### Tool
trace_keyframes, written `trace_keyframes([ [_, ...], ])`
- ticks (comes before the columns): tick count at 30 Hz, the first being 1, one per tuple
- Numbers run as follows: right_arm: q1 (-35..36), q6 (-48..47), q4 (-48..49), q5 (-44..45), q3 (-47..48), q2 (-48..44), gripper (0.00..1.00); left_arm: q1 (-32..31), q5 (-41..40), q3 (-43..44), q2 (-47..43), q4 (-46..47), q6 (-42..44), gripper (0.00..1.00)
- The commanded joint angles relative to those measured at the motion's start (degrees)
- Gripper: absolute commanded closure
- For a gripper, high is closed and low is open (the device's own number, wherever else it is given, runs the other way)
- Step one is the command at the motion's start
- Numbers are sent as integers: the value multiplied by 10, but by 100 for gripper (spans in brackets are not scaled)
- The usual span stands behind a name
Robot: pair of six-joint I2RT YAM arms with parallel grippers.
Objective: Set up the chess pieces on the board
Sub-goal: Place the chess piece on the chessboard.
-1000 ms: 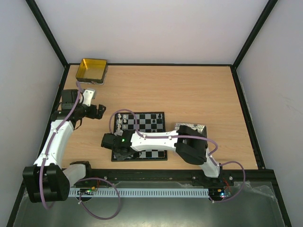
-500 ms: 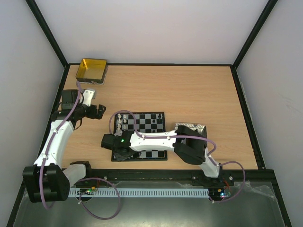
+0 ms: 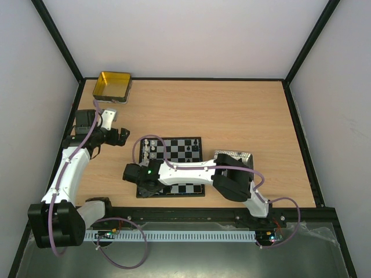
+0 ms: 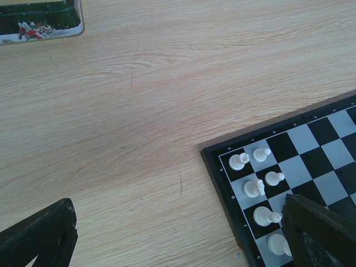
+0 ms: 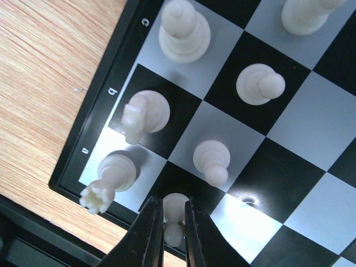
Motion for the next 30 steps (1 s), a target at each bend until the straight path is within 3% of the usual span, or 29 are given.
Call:
trace_keyframes([
  [1, 3, -9, -8, 8, 20, 6, 89, 3, 7, -7, -9, 6, -5, 0],
  [19, 3, -6, -25, 31, 25, -2, 83, 4, 18, -6, -6, 2, -1, 1],
  [25, 3, 10, -38, 58, 7, -45, 79, 4, 23, -5, -6, -1, 2, 0],
  [30, -4, 43, -69, 119, -13, -135, 78, 4, 23, -6, -8, 0, 1, 1],
])
